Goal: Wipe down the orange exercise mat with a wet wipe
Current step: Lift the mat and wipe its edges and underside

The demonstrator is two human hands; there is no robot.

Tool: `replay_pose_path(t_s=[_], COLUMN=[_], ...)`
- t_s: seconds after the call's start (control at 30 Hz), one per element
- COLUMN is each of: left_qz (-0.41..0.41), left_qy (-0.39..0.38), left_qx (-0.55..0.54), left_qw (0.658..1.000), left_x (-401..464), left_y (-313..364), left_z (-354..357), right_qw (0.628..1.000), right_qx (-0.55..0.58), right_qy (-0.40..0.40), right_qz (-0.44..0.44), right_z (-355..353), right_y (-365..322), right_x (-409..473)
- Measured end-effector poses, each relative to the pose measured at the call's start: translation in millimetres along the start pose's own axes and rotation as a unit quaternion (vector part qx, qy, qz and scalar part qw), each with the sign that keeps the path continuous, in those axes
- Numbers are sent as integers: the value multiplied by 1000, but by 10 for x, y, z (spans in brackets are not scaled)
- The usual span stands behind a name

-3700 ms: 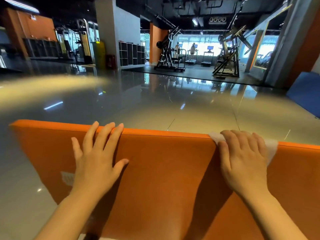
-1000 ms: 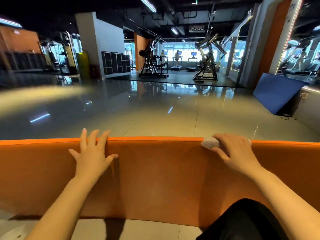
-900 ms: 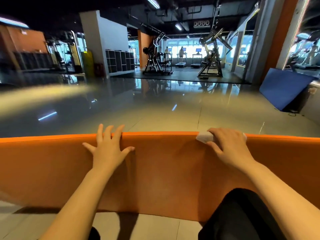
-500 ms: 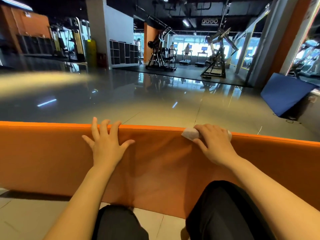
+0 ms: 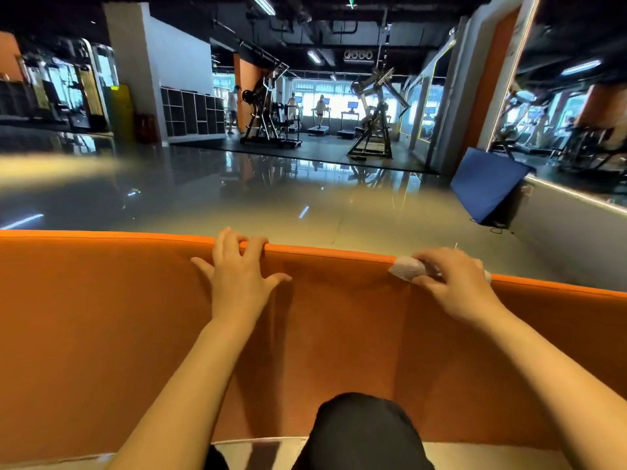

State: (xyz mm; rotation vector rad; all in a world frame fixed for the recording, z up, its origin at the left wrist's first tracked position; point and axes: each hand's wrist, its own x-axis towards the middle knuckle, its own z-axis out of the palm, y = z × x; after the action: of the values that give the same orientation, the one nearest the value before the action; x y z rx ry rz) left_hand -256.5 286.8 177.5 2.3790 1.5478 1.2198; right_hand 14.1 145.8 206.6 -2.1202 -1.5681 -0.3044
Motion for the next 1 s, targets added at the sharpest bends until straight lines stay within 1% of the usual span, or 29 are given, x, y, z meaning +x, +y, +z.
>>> replay_pose_path(t_s=[0.2, 0.3, 0.43, 0.5, 0.57, 0.67, 0.77, 0.8, 0.83, 0.93, 1.0], left_qz=[38, 65, 114, 144, 176, 188, 219, 213, 192, 95, 44], left_qy=[-105, -121, -140, -160, -185, -195, -185, -170, -153, -108, -102], left_qx=[-52, -78, -87, -95, -81, -68, -19, -3, 7, 33, 55], left_qw=[992, 987, 980, 972, 963, 960, 958, 962, 969, 989, 992], left_x=[-290, -398, -568, -663, -741, -761, -692, -639, -562, -224, 5], left_y=[1452, 2047, 2655, 2877, 3027, 3027, 2740, 2598, 2437, 1913, 1560], left_z=[680, 959, 1265, 1388, 1478, 1540, 1514, 1489, 1453, 1308, 1169], right_qw=[993, 987, 979, 974, 974, 975, 972, 971, 970, 975, 980], right_qx=[-39, -40, -51, -60, -77, -110, -121, -122, -119, -92, -83], right_qy=[19, 32, 63, 68, 65, 66, 102, 107, 107, 96, 82], right_qz=[112, 153, 189, 206, 205, 183, 173, 176, 182, 180, 158], right_z=[-492, -756, -1009, -1102, -1189, -1163, -1024, -978, -935, -822, -667], right_y=[1407, 1971, 2610, 2872, 3051, 3110, 3054, 3033, 3013, 2824, 2500], right_x=[-500, -692, -932, -1045, -1118, -1113, -1020, -993, -974, -914, -804])
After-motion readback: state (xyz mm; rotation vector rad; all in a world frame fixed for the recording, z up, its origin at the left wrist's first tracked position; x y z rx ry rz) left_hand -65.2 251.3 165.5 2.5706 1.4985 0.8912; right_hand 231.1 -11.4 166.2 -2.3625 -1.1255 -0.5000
